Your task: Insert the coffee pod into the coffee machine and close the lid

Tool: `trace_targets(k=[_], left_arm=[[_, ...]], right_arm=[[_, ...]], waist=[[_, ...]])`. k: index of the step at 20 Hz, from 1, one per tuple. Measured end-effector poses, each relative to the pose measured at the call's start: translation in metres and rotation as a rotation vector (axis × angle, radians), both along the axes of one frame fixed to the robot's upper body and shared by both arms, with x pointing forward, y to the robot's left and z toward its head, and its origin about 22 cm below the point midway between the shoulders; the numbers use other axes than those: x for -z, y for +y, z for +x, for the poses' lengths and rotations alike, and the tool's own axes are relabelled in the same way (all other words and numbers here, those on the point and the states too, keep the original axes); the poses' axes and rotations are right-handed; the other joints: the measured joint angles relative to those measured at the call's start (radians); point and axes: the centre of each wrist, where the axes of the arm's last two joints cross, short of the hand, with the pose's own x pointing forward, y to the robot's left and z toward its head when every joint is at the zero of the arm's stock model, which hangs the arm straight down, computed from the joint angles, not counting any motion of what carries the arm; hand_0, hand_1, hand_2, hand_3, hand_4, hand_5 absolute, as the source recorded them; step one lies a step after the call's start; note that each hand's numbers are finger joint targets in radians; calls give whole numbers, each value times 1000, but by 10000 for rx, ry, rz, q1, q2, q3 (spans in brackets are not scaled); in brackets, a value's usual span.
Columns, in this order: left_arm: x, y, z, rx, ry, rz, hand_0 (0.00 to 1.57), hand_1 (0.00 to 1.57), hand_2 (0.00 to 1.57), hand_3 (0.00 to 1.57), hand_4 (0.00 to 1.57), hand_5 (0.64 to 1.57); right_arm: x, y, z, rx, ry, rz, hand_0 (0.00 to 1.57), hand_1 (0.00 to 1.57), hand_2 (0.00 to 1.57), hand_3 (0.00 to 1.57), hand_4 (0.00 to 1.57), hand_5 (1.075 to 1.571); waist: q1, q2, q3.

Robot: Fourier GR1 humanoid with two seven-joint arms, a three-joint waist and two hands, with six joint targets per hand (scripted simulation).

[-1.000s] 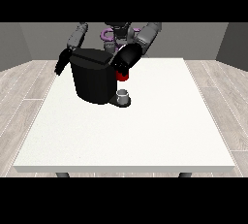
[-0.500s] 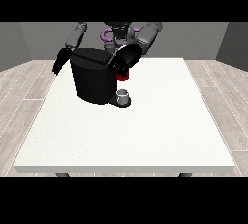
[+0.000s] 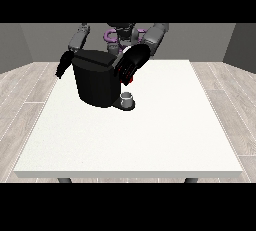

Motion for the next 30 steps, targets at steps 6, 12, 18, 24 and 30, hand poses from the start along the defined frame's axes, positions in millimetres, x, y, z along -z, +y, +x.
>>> trace_targets(k=[6, 12, 18, 24, 30], left_arm=[[16, -7, 3, -49, 532, 30, 0, 0, 0, 151, 0, 1571], [72, -25, 7, 300, 2015, -258, 0, 0, 85, 0, 0, 1571], [137, -39, 2, 1173, 3277, -2745, 0, 0, 0, 0, 369, 1571], [239, -46, -22, 1742, 5042, -7740, 0, 0, 0, 0, 274, 1571], [330, -38, -70, 968, 6623, -10050, 0, 0, 0, 0, 323, 1571]], right_arm=[[15, -12, -2, 168, 469, 208, 0, 0, 0, 0, 133, 1571], [51, -42, -12, 973, 1678, 553, 0, 0, 0, 0, 0, 1571], [92, -56, -38, 1543, 2788, 735, 0, 0, 0, 0, 0, 1571], [129, -78, -73, 2320, 3832, 802, 0, 0, 0, 0, 0, 1571], [141, -80, -94, 2293, 4123, 1010, 0, 0, 0, 0, 0, 1571]], waist=[[273, -497, -3], [1279, -1704, -25], [2073, -3034, -43], [3185, -4542, -60], [3781, -5972, -42]])
